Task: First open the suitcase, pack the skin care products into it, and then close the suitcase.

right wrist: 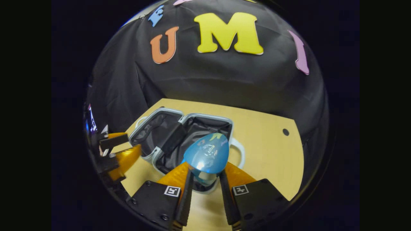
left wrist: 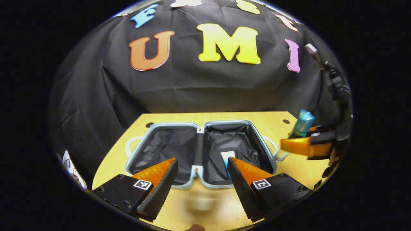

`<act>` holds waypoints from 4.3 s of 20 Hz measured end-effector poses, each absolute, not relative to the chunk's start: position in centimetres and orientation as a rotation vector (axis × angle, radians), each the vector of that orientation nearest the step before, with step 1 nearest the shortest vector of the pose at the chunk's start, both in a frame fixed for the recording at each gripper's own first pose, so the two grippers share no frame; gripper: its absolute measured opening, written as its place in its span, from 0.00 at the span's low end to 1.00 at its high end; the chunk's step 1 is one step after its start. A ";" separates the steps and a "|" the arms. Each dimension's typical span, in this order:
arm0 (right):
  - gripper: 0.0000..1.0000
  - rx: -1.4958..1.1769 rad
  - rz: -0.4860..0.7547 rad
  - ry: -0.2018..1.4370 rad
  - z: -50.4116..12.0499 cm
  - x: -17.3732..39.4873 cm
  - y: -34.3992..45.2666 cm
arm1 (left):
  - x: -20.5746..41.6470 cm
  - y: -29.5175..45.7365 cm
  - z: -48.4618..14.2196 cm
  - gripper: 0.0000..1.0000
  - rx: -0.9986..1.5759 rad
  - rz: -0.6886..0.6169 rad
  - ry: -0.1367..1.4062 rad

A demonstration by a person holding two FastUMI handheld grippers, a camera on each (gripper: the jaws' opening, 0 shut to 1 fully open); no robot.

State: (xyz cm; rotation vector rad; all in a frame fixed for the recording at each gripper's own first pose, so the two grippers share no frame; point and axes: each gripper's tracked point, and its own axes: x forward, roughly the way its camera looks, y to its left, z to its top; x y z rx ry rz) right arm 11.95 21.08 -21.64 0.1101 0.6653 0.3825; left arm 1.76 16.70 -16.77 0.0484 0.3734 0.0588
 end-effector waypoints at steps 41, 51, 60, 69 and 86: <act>0.80 0.185 0.250 0.824 -26.6 16.6 26.6 | 7.9 45.2 -21.9 0.98 -0.595 0.193 0.289; 0.81 0.165 0.214 0.443 -8.7 8.3 20.3 | 12.5 44.6 -30.7 0.96 -0.820 0.173 0.447; 0.81 0.206 0.023 0.329 -2.4 -0.2 9.7 | 14.8 43.6 -32.3 0.36 -0.985 0.246 0.498; 0.79 0.272 -0.063 0.265 -1.3 -3.2 4.7 | 14.5 43.4 -29.7 0.13 -0.819 0.324 0.543; 0.81 0.233 0.038 0.146 1.2 -1.5 -2.3 | 13.1 29.7 -7.2 0.08 -0.096 0.340 0.188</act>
